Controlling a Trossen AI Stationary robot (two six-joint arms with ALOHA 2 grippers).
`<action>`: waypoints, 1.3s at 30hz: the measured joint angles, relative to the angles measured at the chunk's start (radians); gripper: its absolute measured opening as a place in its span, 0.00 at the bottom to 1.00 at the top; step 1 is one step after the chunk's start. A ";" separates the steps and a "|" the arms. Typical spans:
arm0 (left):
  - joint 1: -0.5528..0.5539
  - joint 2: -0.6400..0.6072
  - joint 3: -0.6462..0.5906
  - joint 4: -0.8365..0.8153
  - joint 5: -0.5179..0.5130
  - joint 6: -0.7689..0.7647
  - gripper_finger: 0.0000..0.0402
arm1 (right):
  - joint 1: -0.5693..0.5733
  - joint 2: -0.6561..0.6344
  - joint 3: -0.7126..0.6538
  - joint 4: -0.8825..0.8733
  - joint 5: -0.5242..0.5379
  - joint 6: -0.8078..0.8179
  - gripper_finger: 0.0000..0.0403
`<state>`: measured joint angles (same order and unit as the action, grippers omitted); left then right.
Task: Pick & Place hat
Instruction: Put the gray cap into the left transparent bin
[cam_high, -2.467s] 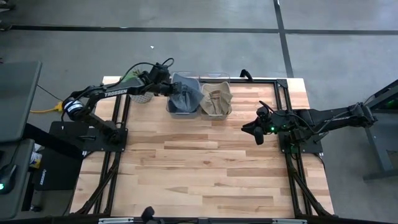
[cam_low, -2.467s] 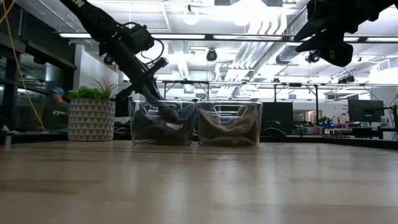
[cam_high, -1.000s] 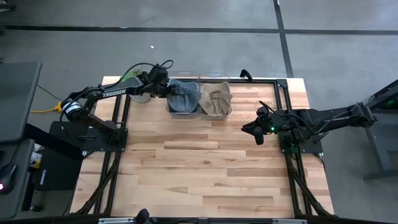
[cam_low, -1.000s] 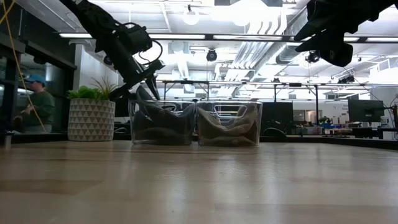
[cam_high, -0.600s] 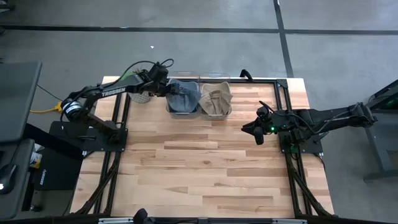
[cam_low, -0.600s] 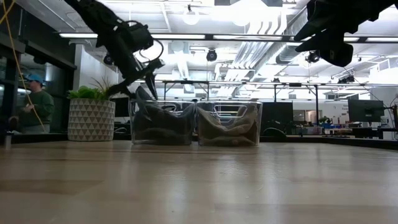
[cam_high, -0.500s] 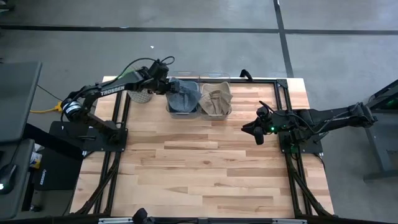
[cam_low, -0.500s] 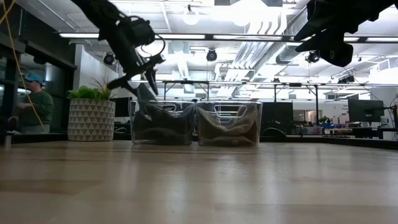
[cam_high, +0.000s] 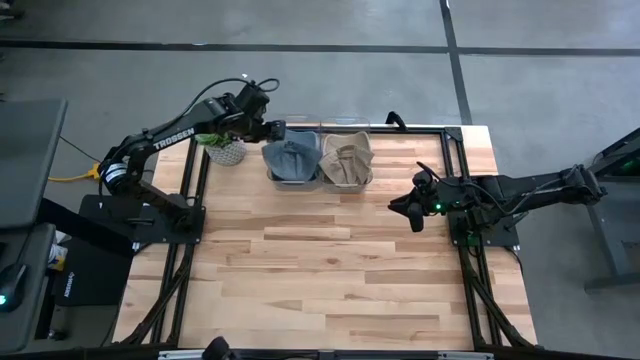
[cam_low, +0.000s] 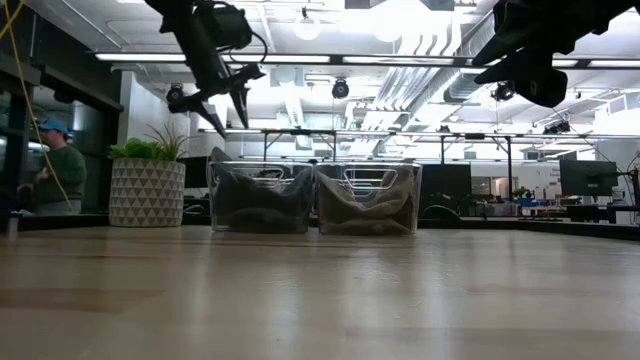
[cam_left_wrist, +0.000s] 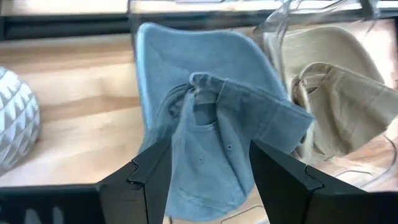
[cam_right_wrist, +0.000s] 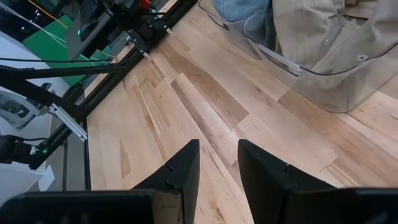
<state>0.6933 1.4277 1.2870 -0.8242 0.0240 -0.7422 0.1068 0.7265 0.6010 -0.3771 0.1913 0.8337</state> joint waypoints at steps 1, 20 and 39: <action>0.000 0.000 0.001 -0.011 -0.001 -0.006 0.49 | 0.000 0.000 0.000 0.000 0.001 0.000 0.26; -0.113 0.000 0.002 -0.083 -0.022 -0.061 0.03 | 0.000 0.001 0.000 0.000 0.019 0.003 0.26; -0.111 0.016 -0.005 -0.198 -0.210 -0.198 0.00 | 0.000 0.001 0.000 0.000 0.019 0.004 0.26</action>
<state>0.5819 1.4437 1.2823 -1.0219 -0.1856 -0.9398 0.1070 0.7273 0.6006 -0.3773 0.2108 0.8373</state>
